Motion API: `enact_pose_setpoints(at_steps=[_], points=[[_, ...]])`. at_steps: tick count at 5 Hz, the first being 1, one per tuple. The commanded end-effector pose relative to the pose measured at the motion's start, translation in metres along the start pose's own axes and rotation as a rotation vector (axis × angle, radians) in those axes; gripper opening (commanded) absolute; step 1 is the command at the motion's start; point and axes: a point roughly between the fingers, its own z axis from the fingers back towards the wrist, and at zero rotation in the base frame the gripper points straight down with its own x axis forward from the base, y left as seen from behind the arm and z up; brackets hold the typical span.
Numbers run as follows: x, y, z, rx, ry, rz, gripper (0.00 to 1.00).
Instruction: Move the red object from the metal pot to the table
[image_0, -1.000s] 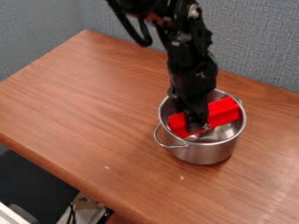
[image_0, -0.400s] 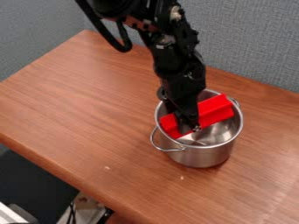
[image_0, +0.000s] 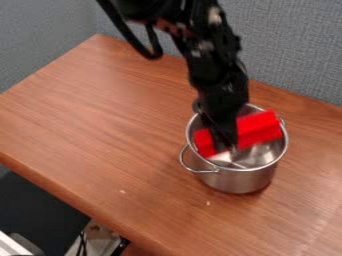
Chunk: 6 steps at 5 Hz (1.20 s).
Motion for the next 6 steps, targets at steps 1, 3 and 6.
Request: enact_pose_setpoints(at_steps=[1,3,6], points=[[0.007,0.039,0.035,0.055,-0.027,-0.021,0.0],[0.007,0.046,0.069,0.124,0.012,-0.102,0.0],[-0.025,0.066,0.123,0.13,0.012,-0.1,0.0]])
